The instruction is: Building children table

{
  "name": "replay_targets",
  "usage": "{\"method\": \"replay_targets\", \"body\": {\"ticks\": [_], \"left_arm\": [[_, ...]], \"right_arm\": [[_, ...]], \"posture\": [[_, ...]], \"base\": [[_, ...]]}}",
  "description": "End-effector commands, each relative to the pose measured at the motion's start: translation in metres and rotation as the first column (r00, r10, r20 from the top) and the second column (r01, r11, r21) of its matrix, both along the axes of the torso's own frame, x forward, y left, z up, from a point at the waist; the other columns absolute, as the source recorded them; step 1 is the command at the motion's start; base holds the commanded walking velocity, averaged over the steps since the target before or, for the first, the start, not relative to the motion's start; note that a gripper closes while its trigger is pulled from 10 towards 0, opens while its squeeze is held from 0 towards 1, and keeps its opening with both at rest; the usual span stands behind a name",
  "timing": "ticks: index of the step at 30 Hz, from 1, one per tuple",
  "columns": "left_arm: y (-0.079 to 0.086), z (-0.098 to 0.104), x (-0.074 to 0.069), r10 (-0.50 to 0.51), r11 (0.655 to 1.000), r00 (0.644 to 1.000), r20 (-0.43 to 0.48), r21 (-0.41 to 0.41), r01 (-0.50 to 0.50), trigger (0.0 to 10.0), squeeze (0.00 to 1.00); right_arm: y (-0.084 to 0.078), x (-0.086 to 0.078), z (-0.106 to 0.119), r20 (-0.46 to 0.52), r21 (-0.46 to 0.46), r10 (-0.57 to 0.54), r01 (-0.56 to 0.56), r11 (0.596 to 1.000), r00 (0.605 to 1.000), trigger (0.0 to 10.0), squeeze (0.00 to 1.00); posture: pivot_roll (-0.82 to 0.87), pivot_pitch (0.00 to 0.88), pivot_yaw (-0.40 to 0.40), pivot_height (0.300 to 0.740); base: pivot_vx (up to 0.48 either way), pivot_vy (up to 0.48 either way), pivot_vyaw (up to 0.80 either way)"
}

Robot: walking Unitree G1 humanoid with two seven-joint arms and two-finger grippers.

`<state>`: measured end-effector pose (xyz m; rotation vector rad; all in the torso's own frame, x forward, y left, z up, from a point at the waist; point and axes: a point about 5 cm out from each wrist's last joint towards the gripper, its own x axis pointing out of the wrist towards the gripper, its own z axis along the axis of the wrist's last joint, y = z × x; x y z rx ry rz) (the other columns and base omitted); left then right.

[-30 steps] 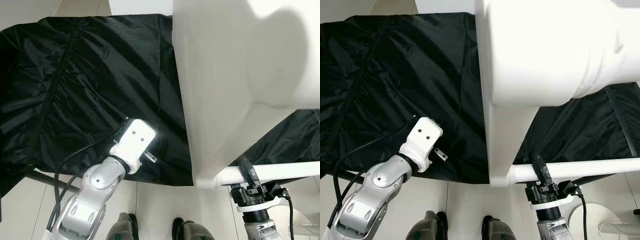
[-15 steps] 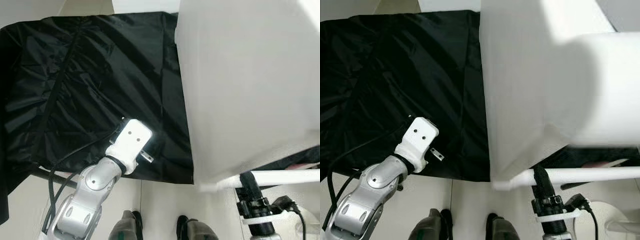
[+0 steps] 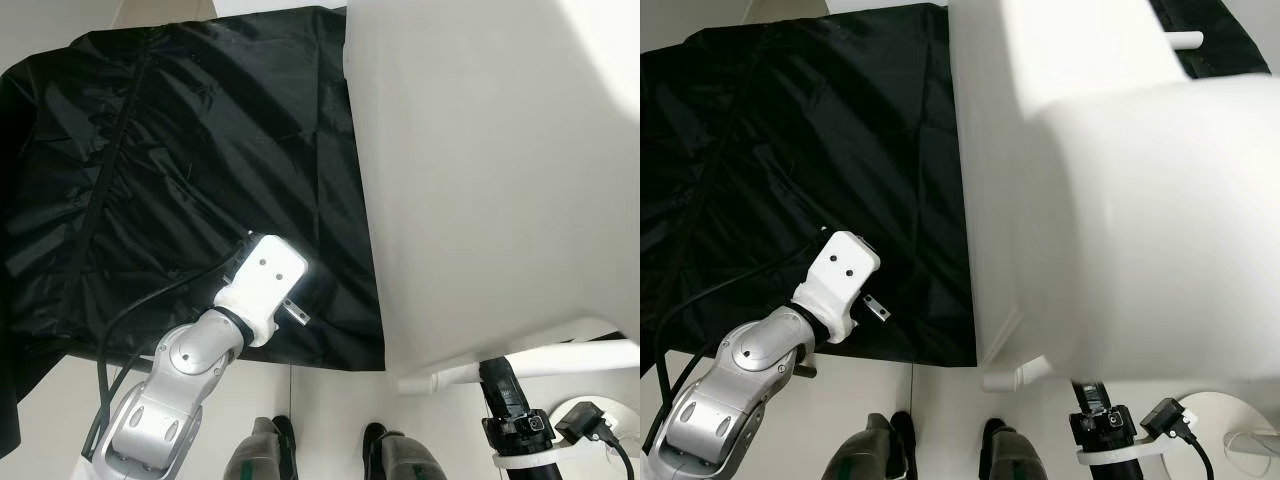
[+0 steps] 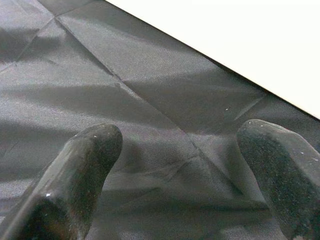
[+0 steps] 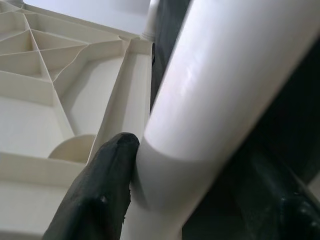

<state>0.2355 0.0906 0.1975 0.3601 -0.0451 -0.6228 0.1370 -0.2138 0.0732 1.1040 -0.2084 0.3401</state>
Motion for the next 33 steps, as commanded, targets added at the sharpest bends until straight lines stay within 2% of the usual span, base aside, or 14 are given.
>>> {"method": "replay_targets", "body": {"ticks": [1, 2, 7, 10, 13, 14, 15, 17, 20, 21, 22, 28, 33], "left_arm": [[0.003, -0.003, -0.002, 0.002, 1.000, 1.000, -0.022, 0.014, -0.002, 10.0, 0.00], [0.003, -0.003, -0.002, 0.000, 1.000, 1.000, -0.022, 0.013, 0.000, 10.0, 0.00], [0.002, -0.002, -0.002, -0.004, 1.000, 1.000, -0.023, 0.008, 0.004, 10.0, 0.00], [0.002, -0.002, -0.002, -0.004, 1.000, 1.000, -0.022, 0.008, 0.004, 10.0, 0.00], [0.002, -0.002, -0.002, -0.004, 1.000, 1.000, -0.023, 0.009, 0.004, 10.0, 0.00], [0.002, -0.002, -0.001, -0.002, 1.000, 1.000, -0.022, 0.010, 0.002, 10.0, 0.00], [0.002, -0.002, -0.001, 0.001, 1.000, 1.000, -0.020, 0.009, -0.001, 10.0, 0.00], [0.003, -0.002, 0.000, 0.004, 1.000, 1.000, -0.017, 0.010, -0.004, 10.0, 0.00], [0.003, -0.001, 0.000, 0.004, 1.000, 1.000, -0.017, 0.010, -0.004, 10.0, 0.00], [0.003, -0.001, 0.001, 0.004, 1.000, 1.000, -0.013, 0.013, -0.004, 10.0, 0.00], [0.005, 0.000, 0.003, 0.006, 1.000, 1.000, -0.007, 0.016, -0.006, 10.0, 0.00], [0.005, 0.001, 0.006, 0.006, 1.000, 1.000, 0.000, 0.017, -0.006, 10.0, 0.00], [0.006, 0.001, 0.008, 0.012, 1.000, 1.000, 0.004, 0.020, -0.012, 10.0, 0.00]], "right_arm": [[0.004, -0.010, -0.009, -0.047, 0.028, -0.005, 0.006, 1.000, 0.999, 10.0, 0.16], [0.005, -0.012, -0.012, -0.060, 0.037, 0.014, -0.012, 0.999, 0.998, 10.0, 1.00], [0.002, -0.015, -0.010, -0.063, 0.005, 0.000, 0.000, 1.000, 0.998, 10.0, 1.00], [0.000, -0.017, -0.013, -0.104, -0.078, -0.055, 0.047, 0.996, 0.993, 10.0, 1.00], [0.000, -0.017, -0.013, -0.110, -0.102, -0.072, 0.061, 0.993, 0.991, 10.0, 1.00], [0.000, -0.022, -0.013, -0.097, -0.068, -0.042, 0.036, 0.997, 0.994, 10.0, 0.14], [0.001, -0.029, -0.014, -0.085, -0.046, 0.008, -0.012, 0.999, 0.996, 10.0, 0.07], [0.003, -0.039, -0.016, -0.073, -0.029, 0.074, -0.077, 0.997, 0.995, 10.0, 0.06], [0.004, -0.040, -0.016, -0.073, -0.033, 0.086, -0.088, 0.996, 0.994, 10.0, 0.06], [0.005, -0.042, -0.017, -0.088, -0.056, 0.106, -0.111, 0.992, 0.990, 10.0, 0.00], [0.005, -0.046, -0.017, -0.106, -0.087, 0.124, -0.133, 0.987, 0.987, 10.0, 0.00], [0.003, -0.049, -0.015, -0.090, -0.118, 0.142, -0.152, 0.981, 0.986, 10.0, 0.00], [-0.003, -0.044, 0.000, -0.017, -0.224, 0.171, -0.170, 0.960, 0.985, 10.0, 0.00]], "posture": [[-0.03, 0.276, 0.128, 0.740], [-0.03, 0.276, 0.130, 0.740], [-0.03, 0.277, 0.128, 0.740], [-0.03, 0.278, 0.127, 0.740], [-0.03, 0.278, 0.127, 0.740], [-0.03, 0.278, 0.122, 0.740], [-0.04, 0.275, 0.122, 0.740], [-0.03, 0.275, 0.122, 0.740], [-0.03, 0.275, 0.122, 0.740], [-0.04, 0.271, 0.124, 0.740], [-0.04, 0.271, 0.124, 0.740], [-0.04, 0.265, 0.125, 0.740], [-0.05, 0.264, 0.125, 0.740]], "base": [[0.000, 0.000, 0.00], [0.000, 0.000, 0.00], [0.000, 0.000, 0.00], [0.000, 0.000, 0.00], [0.000, 0.000, 0.00], [0.000, 0.000, 0.00], [0.000, 0.000, 0.00], [0.000, 0.000, 0.00], [0.000, 0.000, 0.00], [0.000, 0.000, 0.00], [0.000, 0.000, 0.00], [0.000, 0.000, 0.00], [0.000, 0.000, 0.00]]}}
